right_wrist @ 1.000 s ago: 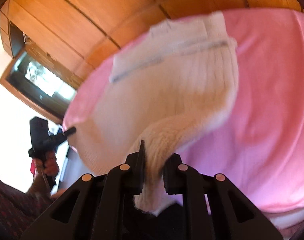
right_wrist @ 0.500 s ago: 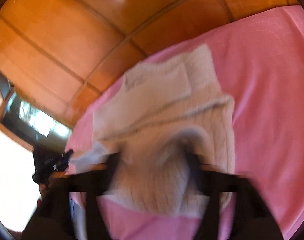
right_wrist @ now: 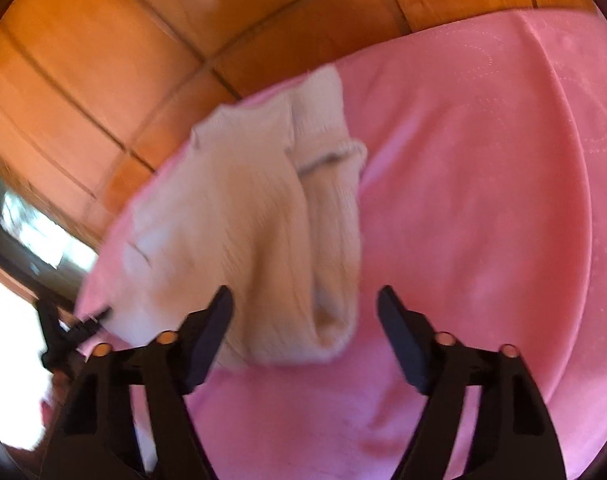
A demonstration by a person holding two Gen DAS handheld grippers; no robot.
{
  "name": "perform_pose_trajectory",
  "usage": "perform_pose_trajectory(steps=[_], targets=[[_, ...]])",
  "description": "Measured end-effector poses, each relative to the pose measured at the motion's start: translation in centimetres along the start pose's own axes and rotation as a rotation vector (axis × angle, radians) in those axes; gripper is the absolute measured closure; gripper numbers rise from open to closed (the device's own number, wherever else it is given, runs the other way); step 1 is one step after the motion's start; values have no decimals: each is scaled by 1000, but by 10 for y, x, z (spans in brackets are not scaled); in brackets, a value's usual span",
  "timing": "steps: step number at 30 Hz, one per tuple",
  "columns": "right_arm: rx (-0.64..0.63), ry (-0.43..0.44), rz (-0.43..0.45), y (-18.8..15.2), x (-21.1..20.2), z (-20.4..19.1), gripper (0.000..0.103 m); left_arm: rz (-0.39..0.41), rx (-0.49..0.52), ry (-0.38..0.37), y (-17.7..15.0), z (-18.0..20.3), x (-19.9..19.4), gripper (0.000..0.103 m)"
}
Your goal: Fold small clothes
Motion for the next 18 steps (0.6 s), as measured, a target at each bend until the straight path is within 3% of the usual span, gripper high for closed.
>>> perform_pose_trajectory(steps=[5, 7, 9, 18], targets=[[-62, -33, -10, -6, 11, -8, 67, -26, 87, 17, -4, 13, 7, 48], [-87, -50, -24, -5, 14, -15, 80, -43, 108, 27, -4, 13, 9, 72], [-110, -70, -15, -5, 11, -19, 90, -44, 85, 3, -2, 10, 7, 81], [-116, -29, 35, -20, -24, -29, 94, -6, 21, -67, -18, 11, -23, 89]])
Point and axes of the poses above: each gripper's, at about its wrist camera, not at the fingertips, and x roughly the way its jaws point, z to its right, y to its top, the point moved 1 cm from there along x, roughly the way its jaws point, and after that the axes turned 12 degrees about x, right-handed, at the moved point
